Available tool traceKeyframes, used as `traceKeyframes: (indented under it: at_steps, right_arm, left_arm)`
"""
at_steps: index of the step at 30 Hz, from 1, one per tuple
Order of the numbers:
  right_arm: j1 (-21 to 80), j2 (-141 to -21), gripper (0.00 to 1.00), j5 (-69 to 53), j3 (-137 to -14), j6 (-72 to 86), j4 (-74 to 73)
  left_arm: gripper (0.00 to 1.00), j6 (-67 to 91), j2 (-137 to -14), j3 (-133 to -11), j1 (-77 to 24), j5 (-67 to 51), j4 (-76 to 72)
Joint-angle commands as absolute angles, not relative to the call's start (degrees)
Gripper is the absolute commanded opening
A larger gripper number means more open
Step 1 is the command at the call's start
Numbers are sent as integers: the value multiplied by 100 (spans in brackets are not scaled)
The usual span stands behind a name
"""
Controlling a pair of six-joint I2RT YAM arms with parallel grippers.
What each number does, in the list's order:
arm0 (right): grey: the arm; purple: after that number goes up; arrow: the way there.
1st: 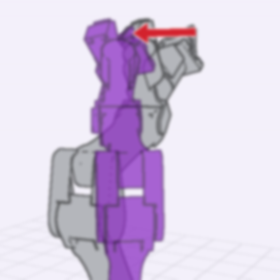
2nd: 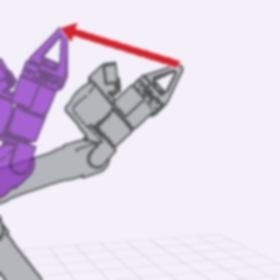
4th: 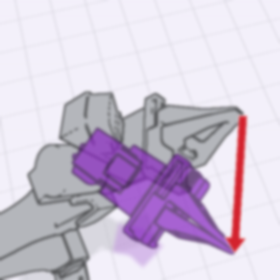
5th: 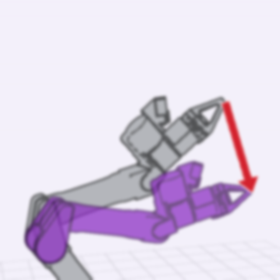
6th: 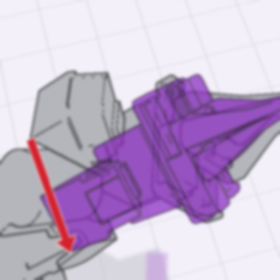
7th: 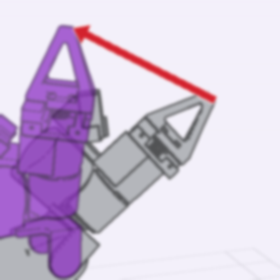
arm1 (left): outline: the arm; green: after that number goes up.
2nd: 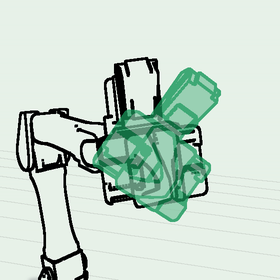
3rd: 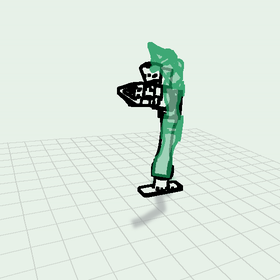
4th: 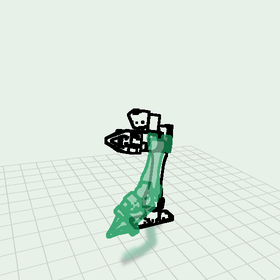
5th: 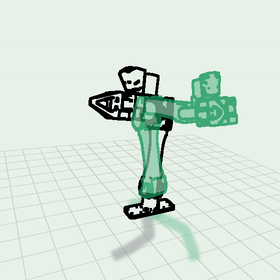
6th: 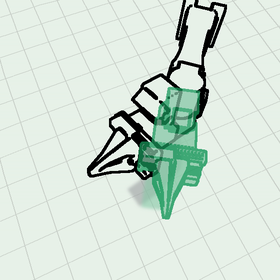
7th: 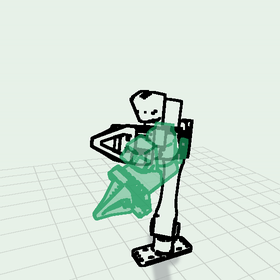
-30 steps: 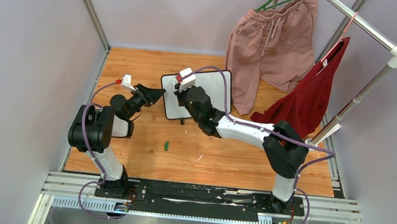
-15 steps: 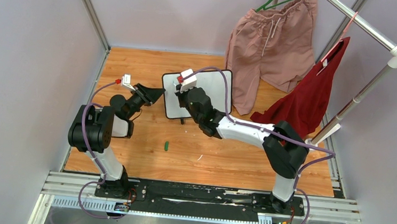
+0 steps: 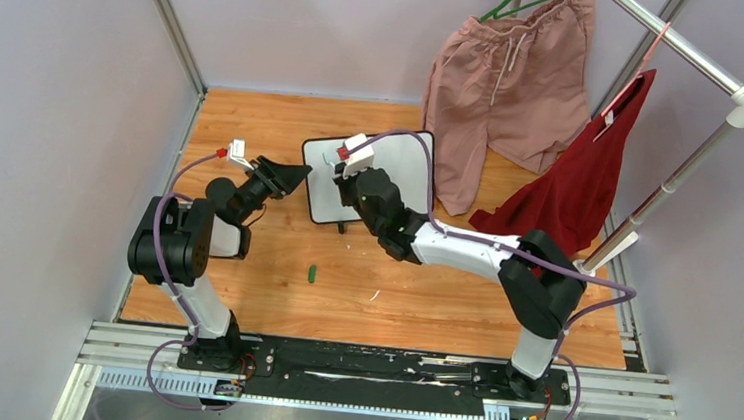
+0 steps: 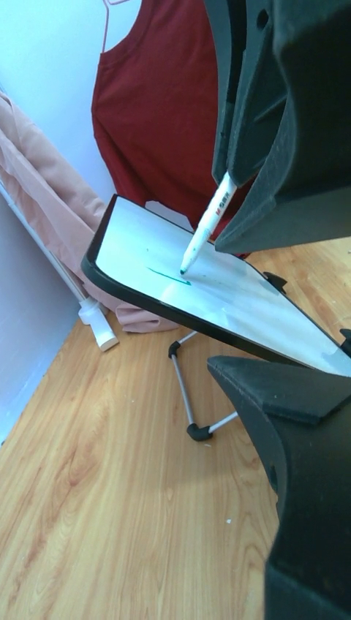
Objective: Write a sentence on the whiteboard
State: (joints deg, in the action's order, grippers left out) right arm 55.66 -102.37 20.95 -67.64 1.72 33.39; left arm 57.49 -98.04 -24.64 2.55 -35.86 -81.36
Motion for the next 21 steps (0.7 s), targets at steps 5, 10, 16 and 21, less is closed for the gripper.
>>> traceKeyframes:
  at_steps: [5, 10, 16, 21]
  right_arm:
    - [5487, -9580, 0, 1886, -6640, 409, 3608]
    - [5488, -9487, 0, 1854, -6632, 408, 3612]
    - [5467, -9730, 0, 2040, -6816, 309, 3449]
    - [5453, -9888, 0, 2123, -6912, 316, 3394]
  left_arm:
    - [63, 5504, -9889, -2454, 297, -3609, -8102]
    - [60, 5546, -10047, -2446, 290, -3620, -8180]
    - [51, 5751, -10223, -2443, 293, -3675, -8554]
    - [42, 5753, -10245, -2448, 290, -3693, -8594]
